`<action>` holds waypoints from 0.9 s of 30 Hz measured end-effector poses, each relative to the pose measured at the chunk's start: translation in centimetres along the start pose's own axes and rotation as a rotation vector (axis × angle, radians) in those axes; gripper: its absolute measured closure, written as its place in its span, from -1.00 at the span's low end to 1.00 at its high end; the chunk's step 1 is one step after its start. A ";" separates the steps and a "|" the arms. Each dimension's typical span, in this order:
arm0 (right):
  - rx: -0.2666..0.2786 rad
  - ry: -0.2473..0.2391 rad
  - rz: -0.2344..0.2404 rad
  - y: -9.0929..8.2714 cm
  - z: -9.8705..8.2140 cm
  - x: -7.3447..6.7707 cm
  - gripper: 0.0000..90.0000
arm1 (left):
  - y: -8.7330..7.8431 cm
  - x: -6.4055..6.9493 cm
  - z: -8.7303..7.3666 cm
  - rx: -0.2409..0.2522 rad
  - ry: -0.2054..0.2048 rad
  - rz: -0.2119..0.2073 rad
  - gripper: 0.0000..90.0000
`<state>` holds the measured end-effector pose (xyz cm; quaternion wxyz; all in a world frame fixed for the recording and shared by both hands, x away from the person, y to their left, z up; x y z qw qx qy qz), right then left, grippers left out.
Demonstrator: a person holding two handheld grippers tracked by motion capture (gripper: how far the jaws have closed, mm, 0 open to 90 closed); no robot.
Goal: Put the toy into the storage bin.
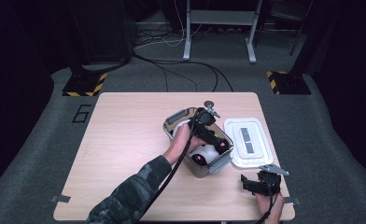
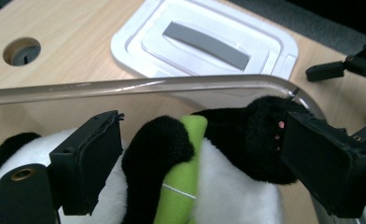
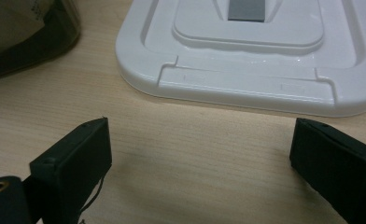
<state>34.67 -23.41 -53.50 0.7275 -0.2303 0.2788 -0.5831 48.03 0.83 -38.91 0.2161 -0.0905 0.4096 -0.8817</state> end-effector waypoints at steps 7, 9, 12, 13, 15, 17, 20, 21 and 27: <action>-0.001 0.000 0.002 0.0 0.0 0.0 -0.89 | 1.1 0.0 -0.3 -0.070 0.006 0.005 -0.72; -0.002 0.001 0.001 0.0 0.0 0.0 -0.89 | 1.7 0.1 -0.4 -0.096 -0.001 0.017 -0.71; -0.003 0.000 -0.002 0.0 0.0 0.0 -0.89 | 2.1 0.1 -0.4 -0.128 0.014 0.030 -0.71; -0.004 0.001 0.000 0.0 0.0 0.0 -0.89 | 2.1 0.1 -0.4 -0.129 0.006 0.033 -0.71; -0.004 0.001 0.000 0.0 0.0 0.0 -0.89 | 2.1 0.0 -0.5 -0.134 0.010 0.034 -0.71; -0.004 0.000 -0.002 0.0 0.0 0.0 -0.89 | 1.4 -0.1 -0.6 -0.099 0.014 0.029 -0.71; -0.006 0.005 0.001 0.0 0.0 0.0 -0.89 | 0.2 -0.2 -0.7 -0.061 0.019 0.026 -0.69; -0.002 0.001 -0.001 0.0 0.0 0.0 -0.89 | -1.1 -0.3 -1.0 -0.020 0.000 0.017 -0.69; -0.004 0.000 -0.004 0.0 0.0 0.0 -0.89 | -3.8 -1.7 -2.8 0.027 -0.031 0.053 -0.69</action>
Point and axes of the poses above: each handheld gripper's, and its own axes: y roughly forward along the jaws, z roughly out of its top, x roughly to its right, the point moved 1 cm from there along y, roughly forward along the jaws, and after that the axes turned 5 degrees about y, right-handed, at the moved point
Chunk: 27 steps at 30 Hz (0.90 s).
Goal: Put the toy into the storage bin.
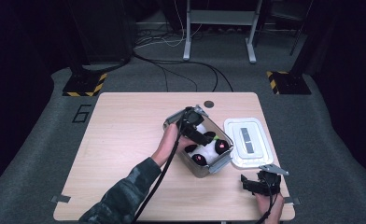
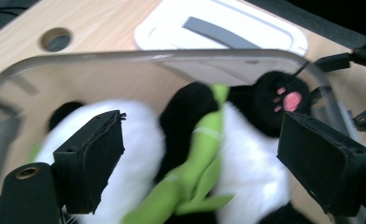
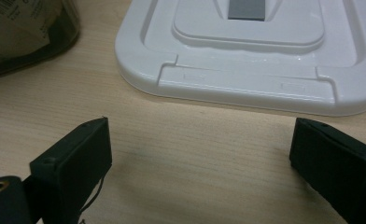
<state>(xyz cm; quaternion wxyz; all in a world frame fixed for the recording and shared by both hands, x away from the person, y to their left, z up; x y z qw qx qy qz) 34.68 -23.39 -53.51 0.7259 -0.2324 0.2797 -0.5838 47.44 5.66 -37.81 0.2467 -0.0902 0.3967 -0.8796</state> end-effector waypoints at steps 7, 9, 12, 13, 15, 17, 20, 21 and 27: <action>-0.002 -0.001 -0.003 0.0 0.0 0.0 -0.89 | 1.1 -1.8 -2.1 -0.086 -0.043 0.023 -0.61; -0.003 -0.002 -0.004 0.0 0.0 0.0 -0.89 | 1.7 -1.7 -2.5 -0.092 -0.056 0.019 -0.58; -0.003 -0.002 -0.003 0.0 0.0 0.0 -0.89 | 2.0 -1.1 -2.3 -0.116 -0.023 0.057 -0.59; -0.003 -0.002 -0.004 0.0 0.0 0.0 -0.89 | 2.2 -1.0 -2.2 -0.129 -0.011 0.064 -0.60; -0.003 -0.002 -0.004 0.0 0.0 0.0 -0.89 | 2.5 -0.8 -2.2 -0.147 -0.007 0.071 -0.60; -0.002 -0.001 -0.003 0.0 0.0 0.0 -0.89 | 2.7 -0.9 -2.4 -0.147 -0.013 0.066 -0.60; -0.002 -0.002 -0.002 0.0 0.0 0.0 -0.89 | 2.8 -1.2 -2.6 -0.146 -0.025 0.043 -0.59; -0.002 -0.002 -0.002 0.0 0.0 0.0 -0.89 | 2.7 -1.2 -2.6 -0.145 -0.029 0.040 -0.59; -0.001 0.000 -0.001 0.0 0.0 0.0 -0.89 | 1.3 -1.8 -2.7 -0.066 -0.060 -0.002 -0.66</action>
Point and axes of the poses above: each handheld gripper's, and its own axes: y roughly forward along the jaws, z roughly out of its top, x roughly to its right, the point moved 1 cm from there along y, roughly forward along the jaws, and after that the axes turned 5 degrees about y, right-handed, at the moved point
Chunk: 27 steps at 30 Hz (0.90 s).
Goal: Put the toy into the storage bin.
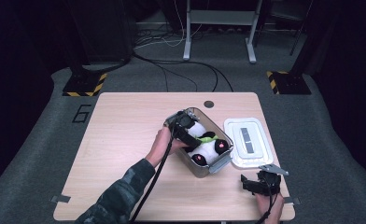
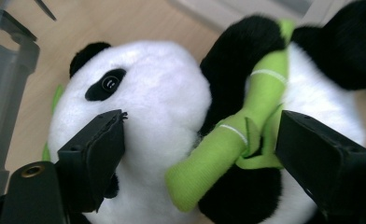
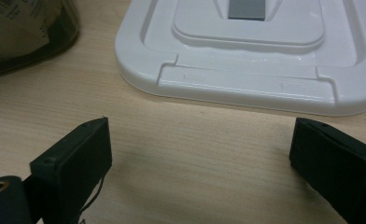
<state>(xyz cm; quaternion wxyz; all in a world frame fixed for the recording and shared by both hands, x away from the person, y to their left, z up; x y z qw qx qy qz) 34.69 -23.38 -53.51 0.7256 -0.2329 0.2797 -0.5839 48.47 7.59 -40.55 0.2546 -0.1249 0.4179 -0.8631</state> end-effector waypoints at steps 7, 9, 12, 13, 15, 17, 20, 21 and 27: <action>-0.003 -0.004 -0.004 0.0 0.0 0.0 -0.89 | -3.7 0.0 -1.1 0.129 -0.018 -0.007 -0.72; -0.004 -0.005 -0.005 0.0 0.0 -0.1 -0.89 | -4.7 0.0 -1.8 0.145 -0.010 0.000 -0.72; -0.005 -0.005 -0.008 0.0 0.0 -0.1 -0.89 | -5.9 -0.2 -3.0 0.169 -0.011 0.012 -0.73; -0.005 -0.006 -0.008 0.0 0.0 -0.1 -0.89 | -6.4 -0.4 -3.6 0.179 -0.018 0.015 -0.73; -0.006 -0.007 -0.010 0.1 0.0 -0.1 -0.89 | -6.9 -0.7 -4.5 0.195 -0.031 0.023 -0.73; -0.006 -0.008 -0.010 0.1 0.0 -0.1 -0.89 | -7.3 -1.0 -5.5 0.212 -0.043 0.035 -0.73; -0.007 -0.013 -0.010 0.1 0.0 -0.1 -0.89 | -8.1 -1.2 -7.0 0.237 -0.061 0.051 -0.74; -0.007 -0.013 -0.011 0.1 0.0 -0.1 -0.89 | -8.4 -1.3 -7.7 0.246 -0.062 0.064 -0.74; -0.008 -0.014 -0.011 0.1 0.0 -0.2 -0.89 | -9.0 -1.8 -11.3 0.258 -0.097 0.114 -0.78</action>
Point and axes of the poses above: each handheld gripper's, and its own axes: y roughly forward along the jaws, z roughly out of its top, x roughly to its right, the point moved 1 cm from there along y, roughly forward along the jaws, and after that the axes turned 5 degrees about y, right-handed, at the moved point
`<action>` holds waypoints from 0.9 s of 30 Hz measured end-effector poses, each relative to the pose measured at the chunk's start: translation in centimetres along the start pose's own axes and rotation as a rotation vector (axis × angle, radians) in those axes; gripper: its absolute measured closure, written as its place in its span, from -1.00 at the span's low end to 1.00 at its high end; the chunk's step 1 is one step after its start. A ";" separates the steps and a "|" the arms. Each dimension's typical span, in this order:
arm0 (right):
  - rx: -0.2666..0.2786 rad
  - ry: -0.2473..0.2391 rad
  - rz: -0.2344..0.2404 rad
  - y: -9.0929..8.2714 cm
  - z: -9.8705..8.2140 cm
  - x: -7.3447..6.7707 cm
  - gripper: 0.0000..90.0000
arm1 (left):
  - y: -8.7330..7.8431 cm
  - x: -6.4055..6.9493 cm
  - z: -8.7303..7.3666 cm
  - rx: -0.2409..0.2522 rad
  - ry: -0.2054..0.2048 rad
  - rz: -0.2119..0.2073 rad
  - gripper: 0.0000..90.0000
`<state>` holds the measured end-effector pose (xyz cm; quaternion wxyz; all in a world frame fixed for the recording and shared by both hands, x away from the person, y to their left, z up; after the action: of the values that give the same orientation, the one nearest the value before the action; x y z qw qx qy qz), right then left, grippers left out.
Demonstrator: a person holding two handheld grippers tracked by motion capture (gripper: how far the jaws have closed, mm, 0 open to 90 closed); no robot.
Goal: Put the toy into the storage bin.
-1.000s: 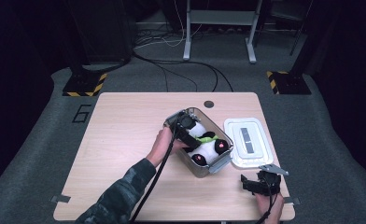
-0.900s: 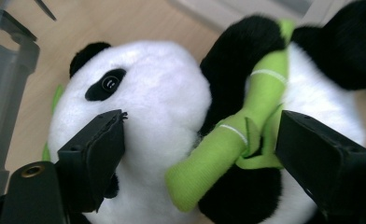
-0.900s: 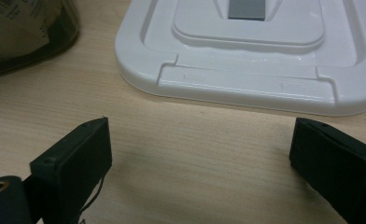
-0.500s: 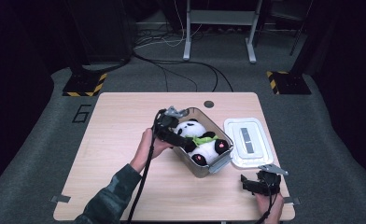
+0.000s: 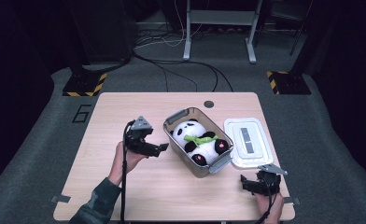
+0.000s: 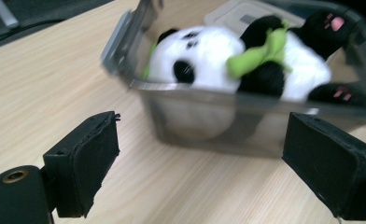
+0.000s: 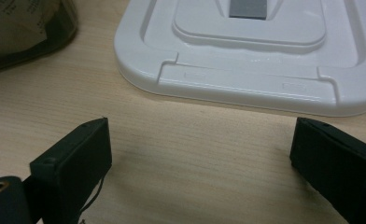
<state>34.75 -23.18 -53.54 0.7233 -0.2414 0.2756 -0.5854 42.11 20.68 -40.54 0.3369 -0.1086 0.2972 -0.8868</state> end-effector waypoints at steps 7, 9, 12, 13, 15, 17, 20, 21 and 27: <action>-0.003 -0.006 -0.006 0.0 0.0 -0.1 -0.89 | -0.1 -1.3 -4.1 -0.028 -0.046 0.043 -0.81; -0.004 -0.011 -0.007 0.0 0.0 -0.1 -0.89 | -0.1 -1.8 -5.8 -0.042 -0.067 0.063 -0.81; -0.006 -0.014 -0.011 0.1 0.0 -0.1 -0.89 | -0.1 -2.2 -7.1 -0.043 -0.084 0.072 -0.81; -0.005 -0.016 -0.011 0.1 0.0 -0.2 -0.89 | -0.2 -2.5 -8.0 -0.043 -0.104 0.087 -0.81; -0.007 -0.020 -0.011 0.1 0.0 -0.2 -0.89 | -0.3 -2.9 -9.3 -0.053 -0.130 0.104 -0.81; -0.006 -0.016 -0.013 0.1 0.0 -0.2 -0.89 | -0.3 -3.0 -9.8 -0.062 -0.132 0.114 -0.83; -0.004 -0.013 -0.014 0.1 0.0 -0.2 -0.89 | -0.5 -3.5 -11.2 -0.076 -0.156 0.134 -0.85; -0.004 -0.013 -0.014 0.1 0.0 -0.2 -0.89 | -0.5 -3.6 -11.6 -0.078 -0.165 0.141 -0.85; -0.012 -0.028 -0.032 0.2 0.0 -0.4 -0.90 | -0.5 -4.1 -13.6 -0.106 -0.195 0.169 -0.92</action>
<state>34.85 -22.74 -53.61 0.7160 -0.2584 0.2653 -0.5918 39.61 29.87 -51.09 0.4314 -0.1864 0.3175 -0.8236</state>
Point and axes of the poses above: each handheld gripper's, and its own axes: y roughly forward along the jaws, z roughly out of its top, x roughly to its right, the point moved 1 cm from there along y, roughly forward along the jaws, and after that the axes turned 5 degrees about y, right-handed, at the moved point
